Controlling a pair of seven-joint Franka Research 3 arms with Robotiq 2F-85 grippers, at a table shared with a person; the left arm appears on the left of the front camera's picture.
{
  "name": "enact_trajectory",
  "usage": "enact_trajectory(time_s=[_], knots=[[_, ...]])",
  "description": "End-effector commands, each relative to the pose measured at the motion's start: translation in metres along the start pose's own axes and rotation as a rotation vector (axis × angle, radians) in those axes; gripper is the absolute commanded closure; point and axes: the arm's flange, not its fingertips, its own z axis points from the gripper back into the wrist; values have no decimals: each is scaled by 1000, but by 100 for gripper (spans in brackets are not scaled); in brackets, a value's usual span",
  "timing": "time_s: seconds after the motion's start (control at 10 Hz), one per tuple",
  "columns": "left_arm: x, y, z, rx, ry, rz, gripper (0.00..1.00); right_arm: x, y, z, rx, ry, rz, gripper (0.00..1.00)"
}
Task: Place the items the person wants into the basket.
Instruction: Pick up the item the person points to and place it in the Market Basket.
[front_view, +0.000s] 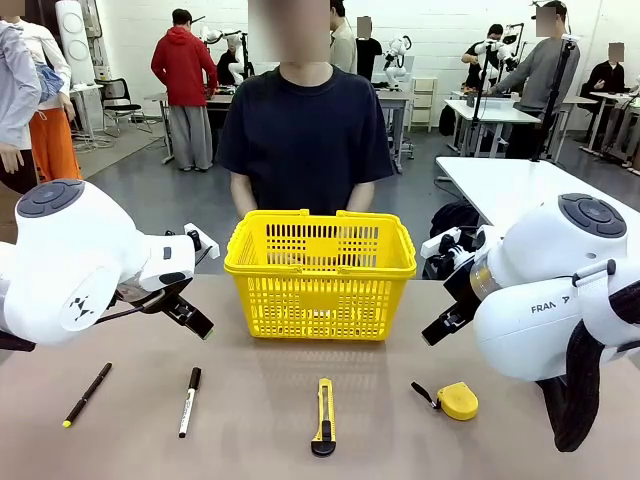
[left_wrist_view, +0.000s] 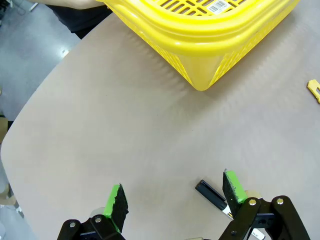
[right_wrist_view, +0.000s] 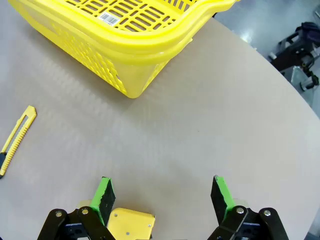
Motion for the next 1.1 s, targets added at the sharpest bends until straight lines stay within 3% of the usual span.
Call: enact_trajectory(time_s=[0.0,1.0], knots=[[0,0,0,0,0,0,0,0,0,0,0,0,0,0],[0,0,0,0,0,0,0,0,0,0,0,0,0,0]])
